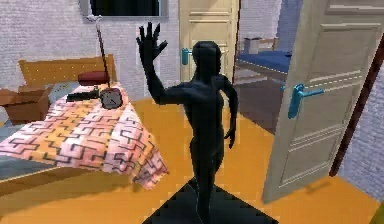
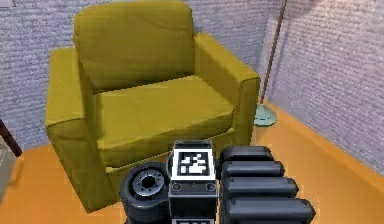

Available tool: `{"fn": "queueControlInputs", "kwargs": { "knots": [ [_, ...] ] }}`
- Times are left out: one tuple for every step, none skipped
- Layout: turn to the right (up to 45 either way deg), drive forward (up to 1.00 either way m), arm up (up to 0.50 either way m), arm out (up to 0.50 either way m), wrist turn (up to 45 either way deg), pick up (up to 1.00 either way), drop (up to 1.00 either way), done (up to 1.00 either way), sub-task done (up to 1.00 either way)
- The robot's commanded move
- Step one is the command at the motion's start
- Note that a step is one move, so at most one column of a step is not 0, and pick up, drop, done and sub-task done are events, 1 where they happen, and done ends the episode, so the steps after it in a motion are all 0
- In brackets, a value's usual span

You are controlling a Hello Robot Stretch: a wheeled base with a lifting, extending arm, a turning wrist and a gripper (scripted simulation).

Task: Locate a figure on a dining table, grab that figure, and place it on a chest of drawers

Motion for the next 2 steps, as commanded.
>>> {"fn": "queueControlInputs", "kwargs": {
  "knots": [
    [0.0,1.0,0.0,0.0,0.0,0.0,0.0,0.0,0.0],
    [-6.0,0.0,0.0,0.0,0.0,0.0,0.0,0.0,0.0]
  ]
}}
